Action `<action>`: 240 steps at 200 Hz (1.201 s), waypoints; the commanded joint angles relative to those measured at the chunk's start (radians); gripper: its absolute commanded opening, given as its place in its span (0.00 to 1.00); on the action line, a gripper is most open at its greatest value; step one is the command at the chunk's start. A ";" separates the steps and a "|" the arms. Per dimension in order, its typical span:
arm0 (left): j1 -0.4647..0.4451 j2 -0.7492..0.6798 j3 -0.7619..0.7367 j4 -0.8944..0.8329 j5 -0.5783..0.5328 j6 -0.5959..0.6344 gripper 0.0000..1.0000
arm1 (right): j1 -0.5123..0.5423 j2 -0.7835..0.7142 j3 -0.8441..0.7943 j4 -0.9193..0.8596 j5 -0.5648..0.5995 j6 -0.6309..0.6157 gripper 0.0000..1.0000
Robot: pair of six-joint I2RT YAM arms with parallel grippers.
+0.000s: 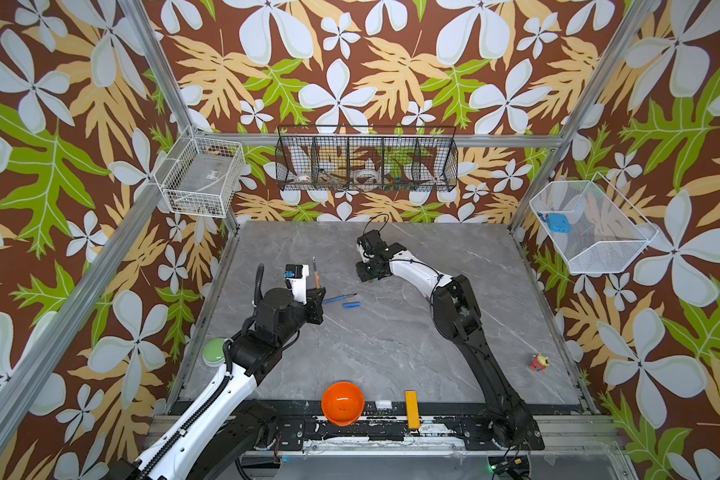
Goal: Insert the pens into the pen caps
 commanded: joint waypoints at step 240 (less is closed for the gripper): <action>-0.057 0.024 -0.143 0.233 0.177 0.020 0.00 | 0.038 -0.571 -0.696 -0.155 0.005 -0.007 0.38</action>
